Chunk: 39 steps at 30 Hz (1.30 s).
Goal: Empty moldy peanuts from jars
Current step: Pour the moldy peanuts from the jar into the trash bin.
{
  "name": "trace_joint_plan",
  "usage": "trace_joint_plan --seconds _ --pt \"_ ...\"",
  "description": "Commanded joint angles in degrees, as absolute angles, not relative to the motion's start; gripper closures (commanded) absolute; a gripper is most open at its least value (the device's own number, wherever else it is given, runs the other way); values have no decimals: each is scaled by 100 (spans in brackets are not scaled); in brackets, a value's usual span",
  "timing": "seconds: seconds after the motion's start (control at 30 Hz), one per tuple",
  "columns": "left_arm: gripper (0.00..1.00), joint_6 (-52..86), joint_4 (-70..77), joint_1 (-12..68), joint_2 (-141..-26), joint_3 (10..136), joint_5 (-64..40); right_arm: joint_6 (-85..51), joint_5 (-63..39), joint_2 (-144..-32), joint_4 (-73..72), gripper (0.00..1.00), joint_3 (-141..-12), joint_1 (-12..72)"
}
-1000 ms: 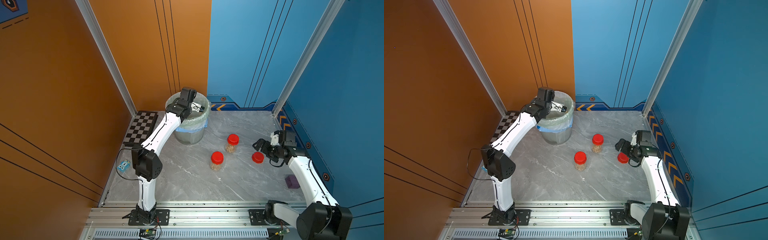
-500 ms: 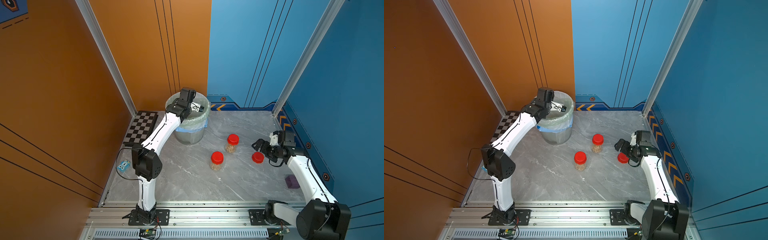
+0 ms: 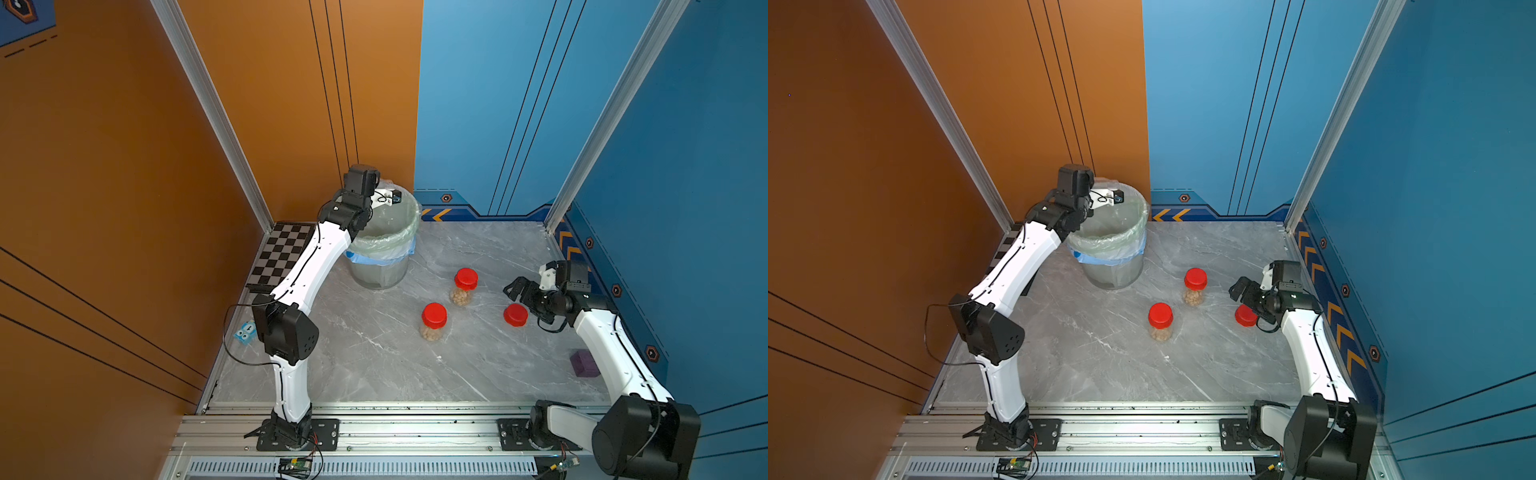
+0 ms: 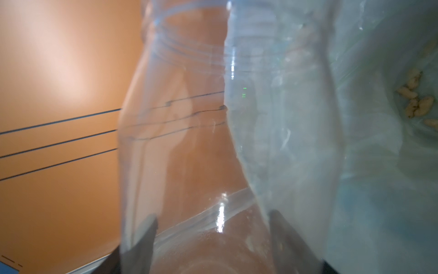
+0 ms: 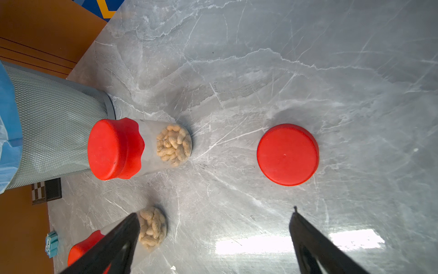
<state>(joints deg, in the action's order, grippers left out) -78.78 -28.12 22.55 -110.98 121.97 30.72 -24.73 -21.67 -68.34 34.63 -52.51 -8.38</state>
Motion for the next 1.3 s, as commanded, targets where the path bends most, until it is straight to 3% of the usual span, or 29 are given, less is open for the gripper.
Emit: trace_joint_plan --seconds 0.0,0.3,0.43,0.73,0.9,1.27 --pt "47 -6921 -2891 2198 -10772 12411 2733 -2610 -2320 -6909 3319 1 -5259 -871" --pt "48 -5399 -2882 2090 -10209 11982 2195 -2796 -2793 -6978 3232 2 -5543 -822" --pt "48 -4299 -2857 1948 -9620 11519 1437 -2915 -2933 -6974 3193 2 -5853 -689" --pt "48 -2715 -1796 1916 -8021 9280 593 -3157 -3188 -6959 2900 6 -6443 -263" --pt "48 -1702 -824 1913 -7041 7918 -10 -3436 -3856 -6821 2079 7 -6539 127" --pt "48 -428 320 2177 -5773 5645 -476 -3202 -4140 -6783 943 8 -6507 1686"
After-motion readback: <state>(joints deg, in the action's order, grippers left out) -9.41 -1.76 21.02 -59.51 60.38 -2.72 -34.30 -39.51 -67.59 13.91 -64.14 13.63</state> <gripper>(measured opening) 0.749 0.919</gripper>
